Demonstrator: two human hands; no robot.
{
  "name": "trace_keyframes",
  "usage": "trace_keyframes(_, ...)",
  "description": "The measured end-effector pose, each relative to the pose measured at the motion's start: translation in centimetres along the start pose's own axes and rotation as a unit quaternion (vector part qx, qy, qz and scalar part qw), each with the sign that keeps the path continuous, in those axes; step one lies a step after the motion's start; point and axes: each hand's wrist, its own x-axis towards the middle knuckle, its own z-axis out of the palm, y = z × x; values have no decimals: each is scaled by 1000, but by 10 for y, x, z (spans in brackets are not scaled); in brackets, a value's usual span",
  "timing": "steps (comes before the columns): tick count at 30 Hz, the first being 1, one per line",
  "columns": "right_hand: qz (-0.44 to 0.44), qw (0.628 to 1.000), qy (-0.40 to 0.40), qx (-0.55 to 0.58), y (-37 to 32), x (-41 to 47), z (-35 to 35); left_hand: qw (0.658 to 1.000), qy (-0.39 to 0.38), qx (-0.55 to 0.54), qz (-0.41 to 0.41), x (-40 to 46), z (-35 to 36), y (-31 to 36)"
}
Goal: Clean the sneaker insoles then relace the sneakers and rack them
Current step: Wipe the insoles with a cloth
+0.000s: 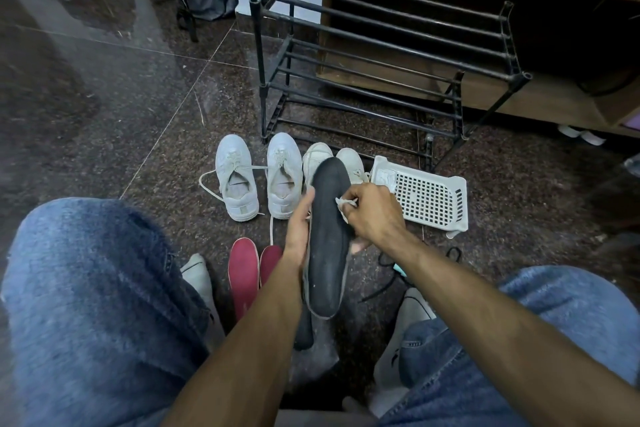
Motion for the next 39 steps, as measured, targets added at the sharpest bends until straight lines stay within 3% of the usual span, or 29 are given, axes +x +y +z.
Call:
trace_keyframes(5, -9, 999, -34, -17, 5, -1, -9, 1000, -7, -7, -3, -1, 5, -12)
trace_keyframes(11, -199, 955, -215, 42, -10, -42, -19, 997, -16, -37, 72, 11, -6, 7)
trace_keyframes(14, -210, 969, -130, -4, -11, -30, -19, 995, 6, -27, 100, 16, -1, 9)
trace_keyframes(17, -135, 990, -16, -44, -13, -11, -21, 994, 25, 10, 109, 18, 10, 9)
trace_keyframes(19, -138, 989, -36, -45, -19, -11, -20, 993, 34, 11, 109, 16, 10, 11)
trace_keyframes(24, -169, 961, -200, 92, -15, -43, -16, 996, 17, -40, 72, 7, 6, 18)
trace_keyframes(29, -53, 985, -40, 159, -6, -36, -8, 991, 38, -67, 108, 13, 15, 26)
trace_keyframes(35, 15, 979, 24, 203, -17, -25, 1, 997, 15, -18, 78, -2, 19, 18)
trace_keyframes(39, 10, 992, 42, 119, -15, -18, -3, 998, -12, -32, 59, -9, 22, 3)
